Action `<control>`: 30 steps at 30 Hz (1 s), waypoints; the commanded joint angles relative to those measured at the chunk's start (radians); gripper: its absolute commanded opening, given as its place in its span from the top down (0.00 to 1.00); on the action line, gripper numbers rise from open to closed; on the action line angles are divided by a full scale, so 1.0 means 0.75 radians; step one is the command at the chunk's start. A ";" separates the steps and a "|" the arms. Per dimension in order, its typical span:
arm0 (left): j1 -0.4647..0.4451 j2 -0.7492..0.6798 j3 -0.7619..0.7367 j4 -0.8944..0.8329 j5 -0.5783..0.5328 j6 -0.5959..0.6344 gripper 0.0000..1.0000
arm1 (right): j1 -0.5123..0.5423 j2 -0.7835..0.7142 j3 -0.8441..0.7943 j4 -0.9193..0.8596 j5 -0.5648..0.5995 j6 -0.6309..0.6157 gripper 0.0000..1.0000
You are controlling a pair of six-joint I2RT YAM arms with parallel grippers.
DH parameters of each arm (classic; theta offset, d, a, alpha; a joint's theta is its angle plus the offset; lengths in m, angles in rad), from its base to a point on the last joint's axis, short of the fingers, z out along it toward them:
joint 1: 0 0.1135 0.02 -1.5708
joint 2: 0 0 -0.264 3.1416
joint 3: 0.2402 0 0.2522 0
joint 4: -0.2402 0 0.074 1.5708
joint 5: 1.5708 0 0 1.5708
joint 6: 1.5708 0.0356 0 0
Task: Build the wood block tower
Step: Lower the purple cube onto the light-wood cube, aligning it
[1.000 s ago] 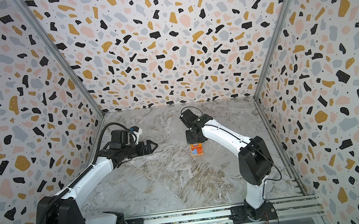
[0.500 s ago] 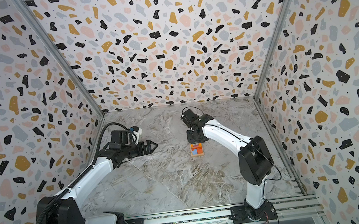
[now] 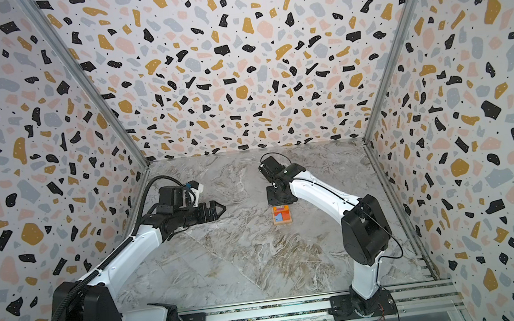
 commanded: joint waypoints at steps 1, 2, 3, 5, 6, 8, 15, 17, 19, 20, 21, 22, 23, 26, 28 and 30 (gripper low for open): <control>0.007 -0.023 -0.019 0.016 0.014 0.003 0.00 | 0.005 -0.020 0.022 -0.011 0.004 0.015 0.69; 0.007 -0.023 -0.019 0.015 0.015 0.003 0.00 | 0.005 -0.019 0.022 -0.013 0.004 0.015 0.69; 0.007 -0.024 -0.019 0.016 0.014 0.003 0.00 | 0.003 -0.019 0.022 -0.012 0.009 0.016 0.69; 0.007 -0.023 -0.019 0.015 0.013 0.003 0.00 | 0.006 -0.015 0.020 -0.011 0.010 0.014 0.69; 0.007 -0.022 -0.019 0.015 0.013 0.003 0.00 | 0.004 -0.014 0.021 -0.012 0.010 0.013 0.69; 0.007 -0.023 -0.019 0.016 0.014 0.003 0.00 | 0.005 -0.012 0.019 -0.011 0.011 0.013 0.69; 0.007 -0.018 -0.017 0.015 0.013 0.003 0.00 | 0.005 -0.002 0.016 -0.011 0.012 0.013 0.69; 0.007 -0.018 -0.017 0.015 0.013 0.004 0.00 | 0.006 -0.003 0.010 -0.005 0.012 0.015 0.69; 0.007 -0.020 -0.017 0.016 0.013 0.005 0.00 | 0.005 0.000 0.008 -0.004 0.011 0.011 0.69; 0.007 -0.020 -0.017 0.015 0.012 0.004 0.00 | 0.005 0.001 0.008 -0.004 0.009 0.011 0.69; 0.007 -0.020 -0.018 0.015 0.012 0.004 0.00 | 0.006 0.002 0.008 -0.002 0.008 0.011 0.69; 0.006 -0.019 -0.017 0.016 0.011 0.003 0.00 | 0.004 0.003 0.009 -0.001 0.007 0.011 0.69; 0.007 -0.018 -0.017 0.017 0.013 0.004 0.00 | 0.004 0.005 0.008 -0.002 0.008 0.010 0.69; 0.007 -0.018 -0.016 0.016 0.014 0.004 0.00 | 0.004 0.010 0.008 0.001 0.007 0.009 0.69; 0.007 -0.018 -0.017 0.015 0.013 0.004 0.00 | 0.003 0.012 0.007 0.001 0.005 0.009 0.69; 0.007 -0.016 -0.018 0.016 0.013 0.004 0.00 | 0.004 0.012 0.006 0.001 0.005 0.009 0.69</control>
